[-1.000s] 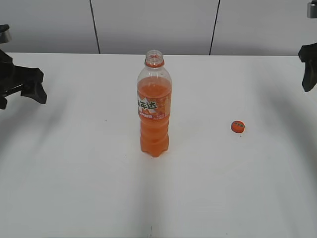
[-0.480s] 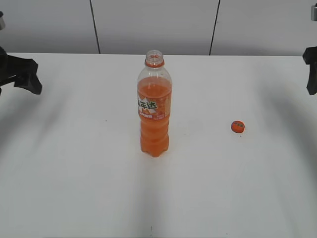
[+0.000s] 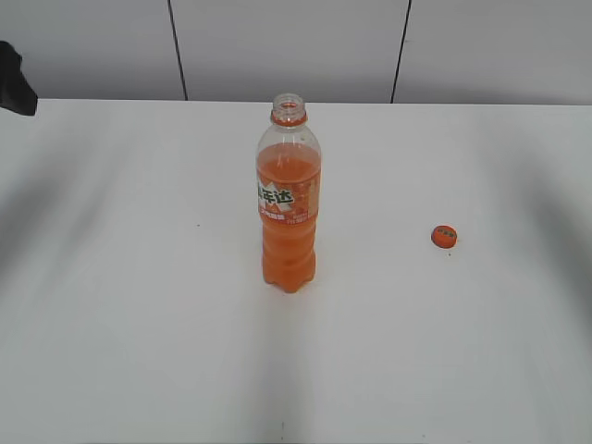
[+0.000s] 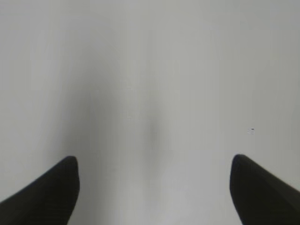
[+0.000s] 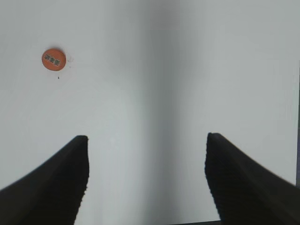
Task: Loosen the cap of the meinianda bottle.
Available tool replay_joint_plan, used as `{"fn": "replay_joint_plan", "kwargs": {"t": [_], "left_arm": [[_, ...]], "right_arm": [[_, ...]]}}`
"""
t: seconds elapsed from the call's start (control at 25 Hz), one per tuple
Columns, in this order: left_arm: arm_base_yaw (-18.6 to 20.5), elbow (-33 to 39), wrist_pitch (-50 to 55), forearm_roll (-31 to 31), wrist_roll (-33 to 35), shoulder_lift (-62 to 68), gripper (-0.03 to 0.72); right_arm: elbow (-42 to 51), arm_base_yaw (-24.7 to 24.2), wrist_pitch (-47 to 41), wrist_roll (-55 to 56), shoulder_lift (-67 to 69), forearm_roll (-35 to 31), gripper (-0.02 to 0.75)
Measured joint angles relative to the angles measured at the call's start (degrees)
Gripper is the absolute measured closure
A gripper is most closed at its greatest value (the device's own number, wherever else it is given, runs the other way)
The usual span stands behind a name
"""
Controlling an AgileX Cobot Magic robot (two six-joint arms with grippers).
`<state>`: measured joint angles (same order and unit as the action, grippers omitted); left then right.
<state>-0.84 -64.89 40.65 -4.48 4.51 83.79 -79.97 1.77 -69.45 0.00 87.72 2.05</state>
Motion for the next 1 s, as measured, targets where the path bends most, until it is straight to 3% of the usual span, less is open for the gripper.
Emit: {"fn": "replay_joint_plan", "kwargs": {"t": [0.52,1.0], "left_arm": [[0.0,0.0,2.8,-2.9,-0.1,-9.9,0.097],[0.0,0.0,4.9,-5.4,-0.2,-16.1,0.097]], "right_arm": [[1.4,0.0,-0.2,-0.6,-20.5,0.1,0.160],[13.0,0.0,-0.3,-1.6,-42.6,1.0,0.160]]}}
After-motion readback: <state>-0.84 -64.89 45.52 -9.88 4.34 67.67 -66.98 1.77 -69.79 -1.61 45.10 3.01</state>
